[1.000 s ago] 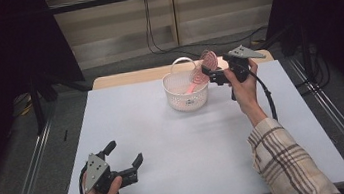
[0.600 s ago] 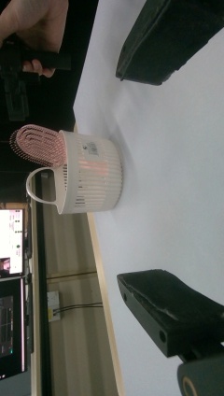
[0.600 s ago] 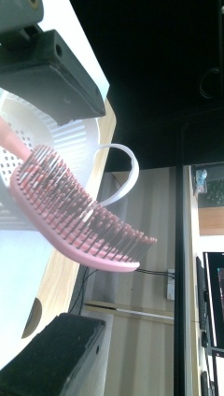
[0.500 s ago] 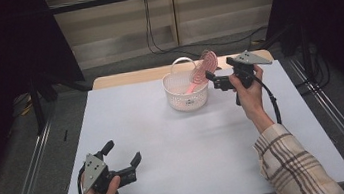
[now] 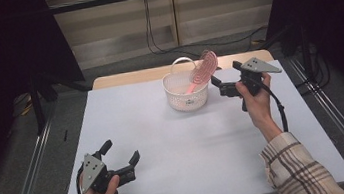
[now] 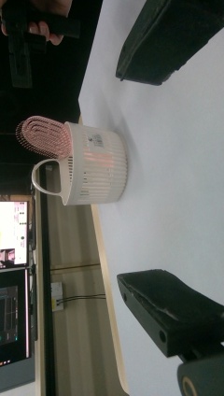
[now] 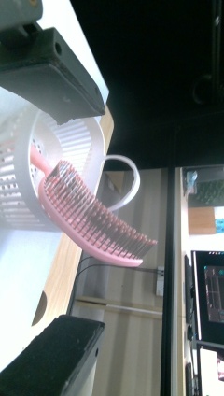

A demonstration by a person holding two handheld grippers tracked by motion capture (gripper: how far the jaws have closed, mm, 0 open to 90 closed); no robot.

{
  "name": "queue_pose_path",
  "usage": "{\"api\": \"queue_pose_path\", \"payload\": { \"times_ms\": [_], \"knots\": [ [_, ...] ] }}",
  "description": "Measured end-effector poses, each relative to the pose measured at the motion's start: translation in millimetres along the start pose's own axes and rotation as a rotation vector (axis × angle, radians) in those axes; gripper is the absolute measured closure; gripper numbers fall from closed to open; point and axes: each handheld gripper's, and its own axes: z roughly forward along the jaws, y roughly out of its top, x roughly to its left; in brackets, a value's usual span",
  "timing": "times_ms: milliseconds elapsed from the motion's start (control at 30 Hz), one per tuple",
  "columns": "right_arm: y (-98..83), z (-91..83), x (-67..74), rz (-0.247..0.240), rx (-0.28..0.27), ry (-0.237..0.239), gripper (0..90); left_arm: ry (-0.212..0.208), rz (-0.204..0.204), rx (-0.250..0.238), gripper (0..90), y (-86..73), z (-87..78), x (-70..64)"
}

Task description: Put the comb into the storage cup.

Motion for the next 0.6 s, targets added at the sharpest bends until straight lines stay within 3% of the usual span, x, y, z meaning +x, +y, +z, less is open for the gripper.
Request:
{"api": "queue_pose_path", "payload": {
  "times_ms": [600],
  "knots": [
    [-1.2,-33.8,13.7,-0.064,-0.009,0.015,0.0,0.026,0.002,-0.005,3.5,1.7,-3.3,2.5]
  ]
}}
